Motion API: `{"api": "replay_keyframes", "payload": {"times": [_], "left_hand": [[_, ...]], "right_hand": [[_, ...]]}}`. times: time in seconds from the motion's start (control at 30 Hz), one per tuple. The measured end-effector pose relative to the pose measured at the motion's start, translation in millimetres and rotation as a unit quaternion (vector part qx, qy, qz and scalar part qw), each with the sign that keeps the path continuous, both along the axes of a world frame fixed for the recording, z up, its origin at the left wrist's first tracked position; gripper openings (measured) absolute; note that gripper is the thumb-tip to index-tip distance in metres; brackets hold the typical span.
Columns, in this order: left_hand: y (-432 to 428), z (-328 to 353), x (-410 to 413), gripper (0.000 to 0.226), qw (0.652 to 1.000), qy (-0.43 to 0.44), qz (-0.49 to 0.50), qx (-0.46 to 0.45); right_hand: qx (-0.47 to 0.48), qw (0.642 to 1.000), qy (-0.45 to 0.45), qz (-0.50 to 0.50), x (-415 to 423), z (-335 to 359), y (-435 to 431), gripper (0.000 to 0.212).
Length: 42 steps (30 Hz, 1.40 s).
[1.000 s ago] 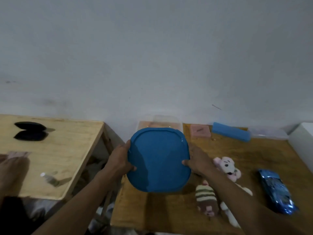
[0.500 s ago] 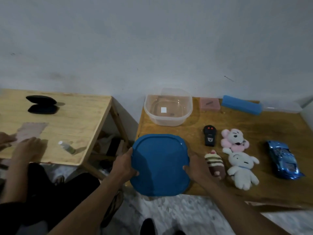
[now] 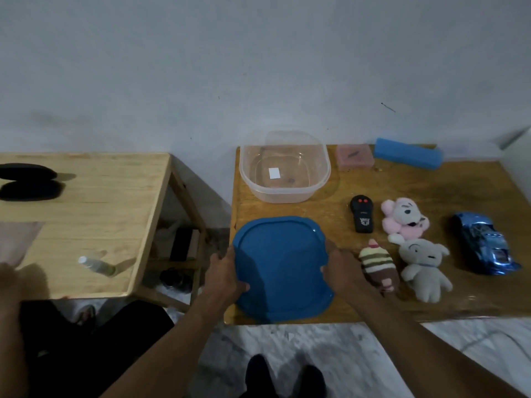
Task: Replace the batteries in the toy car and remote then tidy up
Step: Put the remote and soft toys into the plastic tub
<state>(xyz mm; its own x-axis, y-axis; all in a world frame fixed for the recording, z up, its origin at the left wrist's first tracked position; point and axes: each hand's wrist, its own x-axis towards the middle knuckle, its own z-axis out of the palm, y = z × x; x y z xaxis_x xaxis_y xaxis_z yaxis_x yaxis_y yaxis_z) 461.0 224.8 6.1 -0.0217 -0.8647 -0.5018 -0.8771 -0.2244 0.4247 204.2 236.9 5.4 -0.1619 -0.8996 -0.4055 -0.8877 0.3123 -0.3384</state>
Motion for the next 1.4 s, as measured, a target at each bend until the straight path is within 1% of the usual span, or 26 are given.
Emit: {"api": "replay_keyframes", "payload": {"times": [0.13, 0.2, 0.3, 0.33, 0.4, 0.47, 0.53, 0.63, 0.73, 0.87, 0.97, 1.03, 1.07, 1.17, 1.23, 1.4], "left_hand": [[0.1, 4.2, 1.3, 0.103, 1.000, 0.005, -0.013, 0.002], [1.0, 7.3, 2.8, 0.105, 1.000, 0.007, -0.021, 0.001], [5.2, 13.4, 3.8, 0.103, 0.999, -0.018, -0.026, 0.003], [6.6, 17.7, 3.3, 0.101, 0.999, -0.028, -0.023, -0.014], [6.0, 29.2, 0.1, 0.088, 0.996, -0.033, -0.035, -0.080], [3.6, 41.2, -9.7, 0.072, 0.987, -0.003, -0.067, -0.149], [-0.7, 52.7, -28.4, 0.065, 0.976, 0.041, -0.099, -0.190], [-8.0, 65.0, -65.3, 0.062, 0.963, 0.092, -0.132, -0.218], [-15.1, 72.8, -103.5, 0.062, 0.943, 0.144, -0.169, -0.248], [-32.4, 77.3, -151.5, 0.063, 0.924, 0.160, -0.217, -0.273], [-48.6, 74.6, -189.6, 0.065, 0.925, 0.154, -0.227, -0.263], [-59.3, 70.4, -215.5, 0.065, 0.936, 0.142, -0.215, -0.241], [-64.6, 66.7, -227.8, 0.065, 0.942, 0.133, -0.209, -0.228], [-77.6, 51.8, -257.9, 0.070, 0.957, 0.094, -0.203, -0.184], [-84.5, 42.1, -271.8, 0.075, 0.967, 0.058, -0.199, -0.148], [-99.9, 25.9, -294.8, 0.093, 0.977, -0.018, -0.197, -0.080]], "right_hand": [[0.013, 1.000, 0.013, -0.013, 5.9, 4.2, 1.8, 0.060], [0.016, 1.000, 0.023, -0.014, 7.8, 7.2, 4.2, 0.055], [0.007, 1.000, 0.017, -0.016, 10.1, 12.1, 7.6, 0.042], [-0.008, 1.000, 0.015, -0.015, 10.7, 15.6, 7.5, 0.035], [-0.046, 0.999, 0.019, -0.011, 9.7, 24.7, 3.3, 0.024], [-0.083, 0.996, 0.028, -0.017, 4.5, 36.4, -2.7, 0.029], [-0.124, 0.991, 0.022, -0.038, -5.8, 49.7, -8.4, 0.035], [-0.171, 0.983, 0.029, -0.067, -28.3, 68.9, -13.9, 0.037], [-0.190, 0.976, 0.043, -0.093, -57.8, 82.5, -17.3, 0.037], [-0.199, 0.974, 0.045, -0.098, -105.3, 89.0, -22.5, 0.039], [-0.180, 0.979, 0.023, -0.097, -142.9, 79.8, -31.3, 0.040], [-0.151, 0.984, 0.005, -0.094, -168.8, 68.5, -40.0, 0.037], [-0.135, 0.987, 0.004, -0.086, -181.6, 61.1, -45.8, 0.038], [-0.093, 0.995, 0.020, -0.034, -203.9, 54.8, -57.3, 0.049], [-0.057, 0.998, -0.002, -0.022, -213.3, 49.0, -64.0, 0.058], [0.016, 0.997, -0.008, 0.070, -229.3, 25.3, -85.2, 0.068]]}}
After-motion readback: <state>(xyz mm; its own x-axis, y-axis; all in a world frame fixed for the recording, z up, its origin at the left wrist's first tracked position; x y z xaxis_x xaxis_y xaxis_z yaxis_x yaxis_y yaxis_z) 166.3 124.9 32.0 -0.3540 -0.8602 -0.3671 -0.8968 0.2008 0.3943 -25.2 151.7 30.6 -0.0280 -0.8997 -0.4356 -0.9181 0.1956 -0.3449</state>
